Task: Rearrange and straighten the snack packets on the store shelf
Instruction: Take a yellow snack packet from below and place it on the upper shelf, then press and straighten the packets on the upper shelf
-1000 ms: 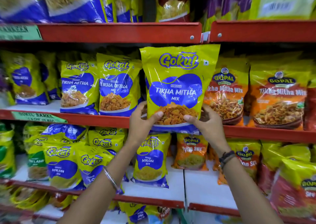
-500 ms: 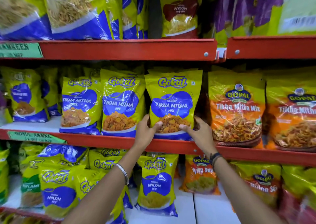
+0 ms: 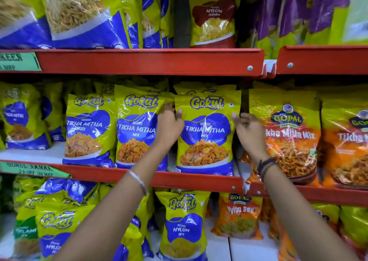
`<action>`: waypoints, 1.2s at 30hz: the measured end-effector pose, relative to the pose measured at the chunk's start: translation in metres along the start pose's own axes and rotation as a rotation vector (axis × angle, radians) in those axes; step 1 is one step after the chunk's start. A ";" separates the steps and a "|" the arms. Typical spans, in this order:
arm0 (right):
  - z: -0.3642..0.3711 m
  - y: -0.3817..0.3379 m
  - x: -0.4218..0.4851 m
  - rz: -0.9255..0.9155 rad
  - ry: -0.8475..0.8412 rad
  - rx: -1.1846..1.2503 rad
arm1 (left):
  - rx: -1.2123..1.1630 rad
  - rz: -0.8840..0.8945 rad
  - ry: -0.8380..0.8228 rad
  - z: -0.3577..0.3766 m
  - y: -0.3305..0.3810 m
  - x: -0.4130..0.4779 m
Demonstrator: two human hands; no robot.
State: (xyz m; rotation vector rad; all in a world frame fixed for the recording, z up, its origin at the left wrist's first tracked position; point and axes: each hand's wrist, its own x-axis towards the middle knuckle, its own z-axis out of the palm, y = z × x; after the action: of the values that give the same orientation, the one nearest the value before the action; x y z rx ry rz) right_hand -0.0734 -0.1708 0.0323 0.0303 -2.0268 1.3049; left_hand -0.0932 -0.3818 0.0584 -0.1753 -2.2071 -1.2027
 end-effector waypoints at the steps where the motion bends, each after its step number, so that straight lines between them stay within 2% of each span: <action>1: 0.003 -0.006 0.011 -0.006 0.027 -0.009 | 0.001 -0.025 0.018 0.002 0.003 0.011; 6: 0.012 -0.017 0.051 0.058 0.061 -0.139 | -0.048 -0.129 0.107 0.010 0.004 0.034; 11: 0.010 -0.014 0.065 -0.032 0.044 -0.318 | -0.065 -0.126 0.168 0.009 0.000 0.040; 16: 0.016 -0.009 0.065 -0.072 0.035 -0.425 | 0.044 -0.090 0.160 0.010 0.001 0.036; 19: 0.010 -0.011 0.056 -0.065 0.062 -0.381 | -0.001 0.074 0.189 0.010 -0.003 0.020; 21: 0.006 -0.012 0.033 -0.178 0.116 -0.317 | 0.077 0.273 0.248 0.019 -0.009 -0.001; 25: 0.023 0.003 -0.034 -0.445 -0.012 -0.328 | 0.251 0.569 0.094 0.052 -0.026 -0.051; 27: 0.034 0.022 -0.049 -0.525 -0.091 -0.381 | 0.353 0.580 0.029 0.064 -0.038 -0.065; 29: 0.041 0.037 -0.053 -0.514 -0.134 -0.449 | 0.466 0.535 0.021 0.069 -0.048 -0.069; 36: 0.048 0.046 -0.047 -0.451 -0.126 -0.645 | 0.593 0.462 0.038 0.073 -0.048 -0.069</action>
State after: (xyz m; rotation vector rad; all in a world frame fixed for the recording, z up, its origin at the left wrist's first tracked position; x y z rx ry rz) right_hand -0.0819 -0.2030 -0.0420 0.2591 -2.2858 0.3550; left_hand -0.0891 -0.3398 -0.0451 -0.3822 -2.2206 -0.2842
